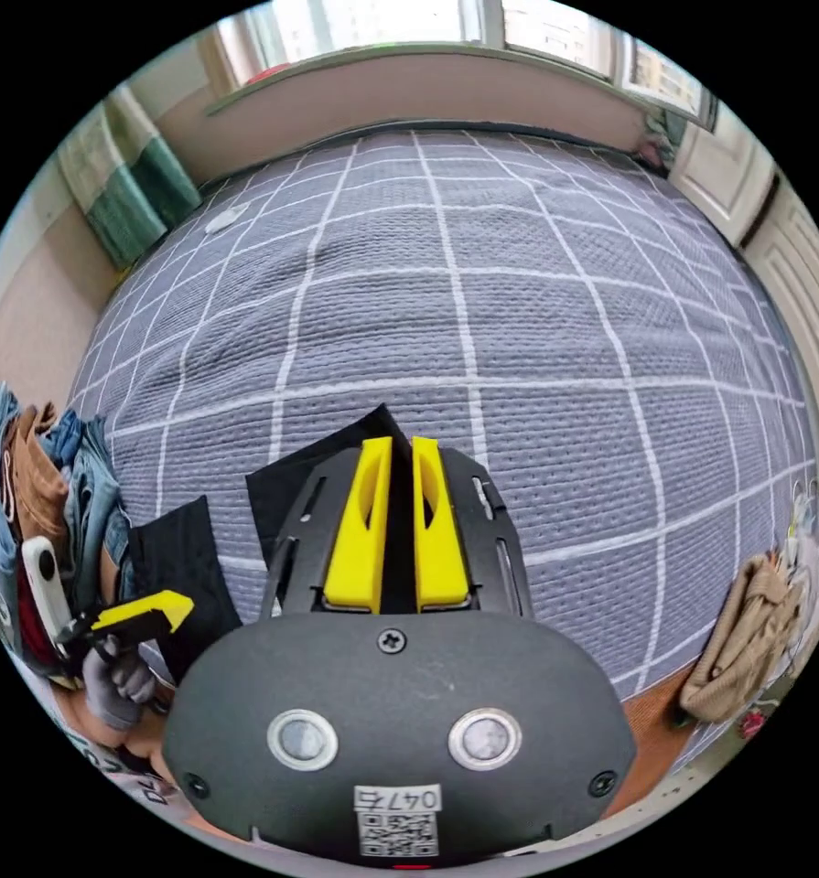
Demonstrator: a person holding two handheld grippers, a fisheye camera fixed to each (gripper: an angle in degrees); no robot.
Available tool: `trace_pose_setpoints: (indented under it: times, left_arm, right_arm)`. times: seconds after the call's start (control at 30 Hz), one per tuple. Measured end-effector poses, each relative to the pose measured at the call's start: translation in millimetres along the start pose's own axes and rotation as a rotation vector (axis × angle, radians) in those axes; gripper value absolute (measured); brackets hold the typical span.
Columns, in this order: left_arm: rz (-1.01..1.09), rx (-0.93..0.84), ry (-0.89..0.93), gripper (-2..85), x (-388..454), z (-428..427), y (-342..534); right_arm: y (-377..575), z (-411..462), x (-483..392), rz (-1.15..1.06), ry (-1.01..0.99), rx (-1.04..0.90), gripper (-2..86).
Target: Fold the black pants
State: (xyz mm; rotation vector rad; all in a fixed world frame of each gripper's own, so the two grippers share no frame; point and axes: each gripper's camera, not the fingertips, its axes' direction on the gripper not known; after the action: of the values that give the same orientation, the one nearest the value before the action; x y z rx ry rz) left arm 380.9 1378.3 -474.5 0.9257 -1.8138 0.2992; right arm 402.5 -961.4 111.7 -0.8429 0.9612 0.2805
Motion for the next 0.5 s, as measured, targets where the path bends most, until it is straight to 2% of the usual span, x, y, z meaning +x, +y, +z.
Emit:
trace_pose_setpoints:
  times: [0.1, 0.17, 0.27, 0.37, 0.5]
  left_arm:
    - [-0.019, -0.011, 0.012, -1.0, -13, 2, 9]
    - [-0.025, -0.007, 0.022, -1.0, -18, 0, 15]
    - [-0.014, -0.004, 0.018, -1.0, -17, -1, 23]
    - [-0.004, -0.016, 0.019, -1.0, -16, 2, 27]
    - [-0.003, -0.021, 0.015, -1.0, -16, 0, 26]
  right_arm:
    - [9, 8, 5, 0.066, 0.042, -0.037, 5.2]
    - [18, -3, 3, 0.067, 0.113, 0.011, 4.6]
    - [34, -16, -14, -0.073, 0.060, 0.054, 3.6]
    - [41, -3, -43, -0.238, -0.098, -0.056, 4.7]
    - [50, 17, -97, -0.407, -0.006, -0.093, 4.8]
